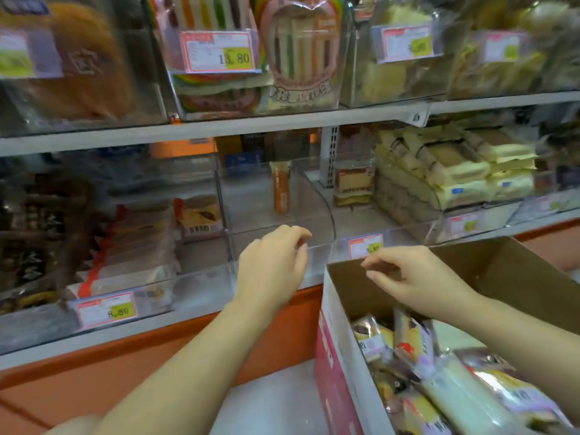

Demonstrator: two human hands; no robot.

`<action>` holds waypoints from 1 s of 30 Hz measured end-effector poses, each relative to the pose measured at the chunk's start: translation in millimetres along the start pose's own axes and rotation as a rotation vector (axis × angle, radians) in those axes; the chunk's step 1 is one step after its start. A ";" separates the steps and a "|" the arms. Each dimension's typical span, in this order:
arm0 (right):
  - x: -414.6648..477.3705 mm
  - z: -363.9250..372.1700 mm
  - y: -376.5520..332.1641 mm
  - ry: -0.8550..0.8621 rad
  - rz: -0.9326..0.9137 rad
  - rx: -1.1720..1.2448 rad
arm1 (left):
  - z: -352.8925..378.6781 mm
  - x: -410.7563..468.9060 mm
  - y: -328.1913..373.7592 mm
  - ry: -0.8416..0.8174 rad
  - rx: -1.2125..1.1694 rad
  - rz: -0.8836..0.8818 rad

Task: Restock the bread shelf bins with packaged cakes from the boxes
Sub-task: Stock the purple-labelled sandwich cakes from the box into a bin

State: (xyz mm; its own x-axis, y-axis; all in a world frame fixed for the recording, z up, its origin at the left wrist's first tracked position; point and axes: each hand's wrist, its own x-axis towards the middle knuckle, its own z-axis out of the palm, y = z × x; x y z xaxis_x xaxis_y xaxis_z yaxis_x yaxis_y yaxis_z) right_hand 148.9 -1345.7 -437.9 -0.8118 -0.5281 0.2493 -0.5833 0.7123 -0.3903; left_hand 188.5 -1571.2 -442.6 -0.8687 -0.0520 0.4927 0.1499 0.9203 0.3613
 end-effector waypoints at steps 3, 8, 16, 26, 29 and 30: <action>-34.0 -8.5 41.5 -0.057 0.138 -0.070 | 32.3 -13.0 34.2 -0.086 -0.050 0.076; -64.9 0.3 102.8 -0.394 0.351 -0.209 | 71.5 -25.8 55.5 -0.210 -0.048 0.092; -43.1 53.6 144.1 -0.718 0.211 -0.480 | 95.4 -32.3 40.8 -0.227 -0.182 0.053; -23.8 112.6 151.0 -0.808 -0.301 -0.818 | 101.5 -34.6 34.3 -0.187 -0.266 0.044; -17.6 104.4 144.6 -0.778 -0.395 -0.884 | 92.8 -28.1 32.7 -0.306 -0.156 0.117; -18.1 105.9 148.0 -0.796 -0.406 -0.892 | 89.2 -24.0 31.4 -0.357 -0.110 0.163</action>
State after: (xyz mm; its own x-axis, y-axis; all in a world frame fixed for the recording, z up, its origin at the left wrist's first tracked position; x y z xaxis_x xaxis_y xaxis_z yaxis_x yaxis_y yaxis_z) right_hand 80.3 -1279.7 -594.1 -0.5093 -0.6915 -0.5123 -0.8542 0.3336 0.3988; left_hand 171.9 -1506.5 -513.6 -0.9357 0.2469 0.2518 0.3320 0.8576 0.3929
